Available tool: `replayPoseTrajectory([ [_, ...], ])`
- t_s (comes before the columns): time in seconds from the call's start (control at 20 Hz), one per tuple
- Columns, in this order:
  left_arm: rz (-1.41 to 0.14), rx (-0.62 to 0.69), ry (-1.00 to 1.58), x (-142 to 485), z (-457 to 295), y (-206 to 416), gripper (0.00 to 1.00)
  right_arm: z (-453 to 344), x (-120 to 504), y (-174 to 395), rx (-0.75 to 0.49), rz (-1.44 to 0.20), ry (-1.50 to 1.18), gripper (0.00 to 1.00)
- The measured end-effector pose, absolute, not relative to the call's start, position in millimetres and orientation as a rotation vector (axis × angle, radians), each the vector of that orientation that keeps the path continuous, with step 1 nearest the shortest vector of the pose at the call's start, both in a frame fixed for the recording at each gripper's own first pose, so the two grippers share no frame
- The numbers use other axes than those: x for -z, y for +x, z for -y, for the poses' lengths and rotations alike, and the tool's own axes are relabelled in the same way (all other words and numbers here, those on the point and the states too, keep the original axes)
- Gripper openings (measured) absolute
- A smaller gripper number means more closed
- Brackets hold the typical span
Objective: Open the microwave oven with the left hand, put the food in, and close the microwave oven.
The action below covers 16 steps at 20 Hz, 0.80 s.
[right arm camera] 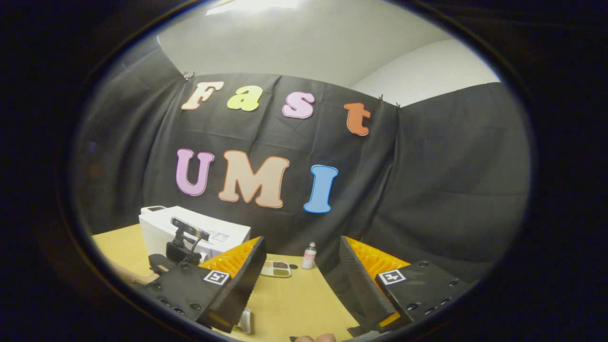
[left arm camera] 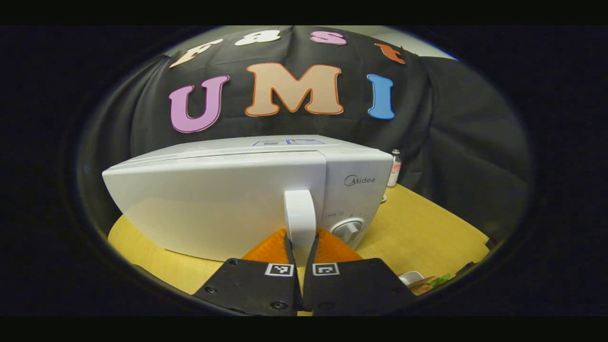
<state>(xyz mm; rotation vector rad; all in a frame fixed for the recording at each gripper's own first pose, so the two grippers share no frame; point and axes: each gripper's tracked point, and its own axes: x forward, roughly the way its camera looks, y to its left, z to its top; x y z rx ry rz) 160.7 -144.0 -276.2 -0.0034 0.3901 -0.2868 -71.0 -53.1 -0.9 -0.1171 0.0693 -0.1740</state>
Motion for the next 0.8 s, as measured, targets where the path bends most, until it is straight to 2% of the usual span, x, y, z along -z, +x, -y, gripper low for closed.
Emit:
replayPoseTrajectory([
  [0.1,-0.414,0.293,-0.008,276.9,143.4,158.0,0.00,49.2,1.9,-69.9,0.167,-0.069,-0.107,0.97],
  [0.15,-0.446,0.287,-0.032,281.2,140.7,144.7,0.00,48.2,3.1,-68.1,0.165,-0.072,-0.106,0.97],
  [0.25,-0.397,0.282,-0.032,271.1,130.1,112.3,0.00,49.0,6.4,-64.9,0.167,-0.076,-0.112,0.97],
  [0.4,-0.409,0.273,-0.016,272.1,101.8,59.5,0.00,40.7,18.6,-56.8,0.145,-0.100,-0.082,0.97],
  [0.6,-0.468,0.325,-0.002,275.5,66.8,7.8,0.00,10.7,24.6,-43.3,0.045,-0.097,-0.016,0.97],
  [0.8,-0.531,0.320,0.002,278.5,29.9,-23.7,0.00,-14.9,44.2,-34.7,-0.021,-0.131,0.009,0.97],
])
